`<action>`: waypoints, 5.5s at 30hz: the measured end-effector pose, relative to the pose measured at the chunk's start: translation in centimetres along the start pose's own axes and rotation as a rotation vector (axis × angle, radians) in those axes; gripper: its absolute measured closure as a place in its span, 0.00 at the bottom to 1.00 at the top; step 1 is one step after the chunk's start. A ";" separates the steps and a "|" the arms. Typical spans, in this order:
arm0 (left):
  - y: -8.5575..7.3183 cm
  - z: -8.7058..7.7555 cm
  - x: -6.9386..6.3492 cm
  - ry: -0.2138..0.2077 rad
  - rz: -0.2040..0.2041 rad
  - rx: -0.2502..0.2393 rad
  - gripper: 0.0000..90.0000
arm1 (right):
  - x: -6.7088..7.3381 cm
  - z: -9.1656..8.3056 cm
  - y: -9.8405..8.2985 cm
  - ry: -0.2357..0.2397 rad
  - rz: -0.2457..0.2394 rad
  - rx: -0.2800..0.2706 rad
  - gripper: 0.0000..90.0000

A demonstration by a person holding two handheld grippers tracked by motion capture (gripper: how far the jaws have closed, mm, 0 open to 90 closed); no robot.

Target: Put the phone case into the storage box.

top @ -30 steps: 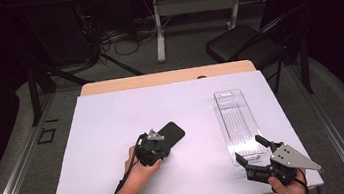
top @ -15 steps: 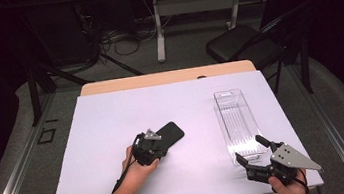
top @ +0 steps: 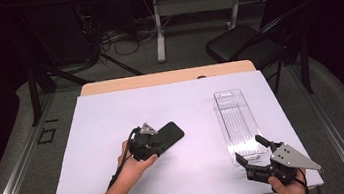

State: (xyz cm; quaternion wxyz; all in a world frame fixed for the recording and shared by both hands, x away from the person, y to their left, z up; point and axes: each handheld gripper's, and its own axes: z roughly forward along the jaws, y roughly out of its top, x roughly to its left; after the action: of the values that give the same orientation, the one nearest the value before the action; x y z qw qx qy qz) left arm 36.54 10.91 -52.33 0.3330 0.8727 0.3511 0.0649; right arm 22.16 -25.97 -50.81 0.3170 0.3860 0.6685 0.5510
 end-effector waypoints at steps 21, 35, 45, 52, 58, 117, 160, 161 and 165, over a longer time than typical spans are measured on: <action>1.9 -0.6 2.4 -0.047 -0.027 0.110 0.31 | 0.0 0.1 0.0 0.001 0.002 0.005 0.16; 3.6 -1.7 3.5 -0.048 -0.018 0.125 0.04 | -0.1 0.0 0.1 -0.003 0.004 -0.002 0.16; 4.6 -1.4 3.5 -0.048 0.016 0.175 0.01 | -0.1 0.0 0.1 -0.002 0.004 0.000 0.16; 5.3 -0.9 3.2 0.001 0.098 0.258 0.01 | -0.1 0.0 0.0 -0.002 0.006 0.010 0.16; 5.8 0.2 3.0 0.026 0.157 0.344 0.01 | -0.1 0.0 0.0 -0.002 0.006 0.005 0.16; 6.2 6.2 3.1 0.029 0.149 0.606 0.09 | -0.1 0.1 -0.1 0.004 0.004 0.016 0.16; 6.6 3.4 2.6 0.013 0.152 0.590 0.15 | -0.1 0.2 -0.1 0.004 0.005 0.019 0.16; 6.6 3.1 2.6 0.009 0.150 0.582 0.15 | -0.1 0.2 -0.1 0.005 0.003 0.021 0.16; 6.7 1.9 2.5 0.010 0.142 0.557 0.15 | 0.0 0.3 -0.1 0.005 0.000 0.020 0.16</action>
State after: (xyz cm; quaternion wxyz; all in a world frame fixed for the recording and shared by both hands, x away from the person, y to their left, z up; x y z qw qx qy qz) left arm 42.86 7.94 -49.93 0.0733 0.9527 0.2949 -0.0067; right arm 22.40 -25.80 -50.95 0.3113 0.3876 0.6750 0.5452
